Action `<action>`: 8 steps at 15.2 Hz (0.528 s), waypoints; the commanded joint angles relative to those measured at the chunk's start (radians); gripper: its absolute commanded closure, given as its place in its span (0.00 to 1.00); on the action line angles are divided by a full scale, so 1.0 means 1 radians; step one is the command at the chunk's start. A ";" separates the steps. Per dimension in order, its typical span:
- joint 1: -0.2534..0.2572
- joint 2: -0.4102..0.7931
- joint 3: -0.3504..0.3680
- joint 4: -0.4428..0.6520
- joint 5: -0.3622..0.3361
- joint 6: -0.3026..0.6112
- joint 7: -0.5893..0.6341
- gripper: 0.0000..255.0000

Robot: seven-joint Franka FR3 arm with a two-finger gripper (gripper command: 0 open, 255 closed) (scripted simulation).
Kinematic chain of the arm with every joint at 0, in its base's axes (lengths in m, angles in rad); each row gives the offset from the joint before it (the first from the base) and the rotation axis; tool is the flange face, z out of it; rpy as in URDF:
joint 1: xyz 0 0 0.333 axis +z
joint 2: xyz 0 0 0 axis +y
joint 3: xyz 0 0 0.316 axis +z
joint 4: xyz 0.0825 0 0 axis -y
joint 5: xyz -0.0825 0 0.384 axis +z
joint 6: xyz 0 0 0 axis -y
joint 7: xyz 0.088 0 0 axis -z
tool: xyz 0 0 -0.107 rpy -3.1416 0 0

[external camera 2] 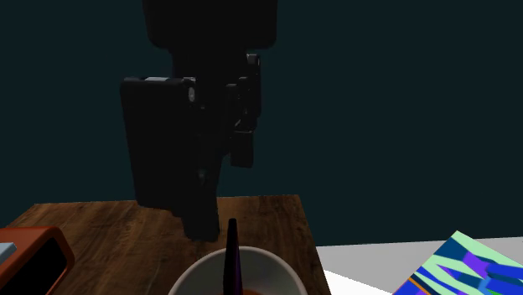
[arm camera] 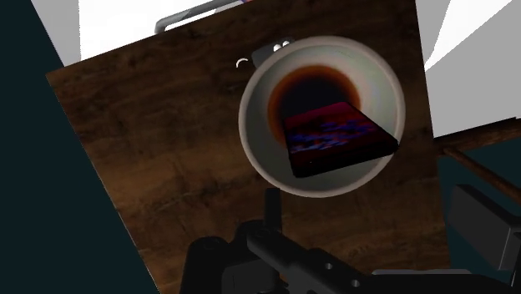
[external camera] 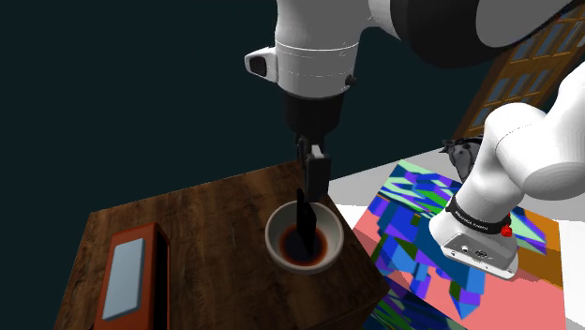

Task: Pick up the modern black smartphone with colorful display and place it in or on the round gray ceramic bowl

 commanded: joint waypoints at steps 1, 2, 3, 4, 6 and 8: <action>-0.001 -0.014 -0.007 0.046 0.002 -0.060 -0.002 0.00; -0.001 -0.015 -0.009 0.071 0.001 -0.086 -0.002 0.00; -0.001 -0.015 -0.009 0.071 0.001 -0.086 -0.002 0.00; -0.001 -0.015 -0.009 0.071 0.001 -0.086 -0.002 0.00; -0.001 -0.015 -0.009 0.071 0.001 -0.086 -0.002 0.00; -0.001 -0.015 -0.009 0.071 0.001 -0.086 -0.002 0.00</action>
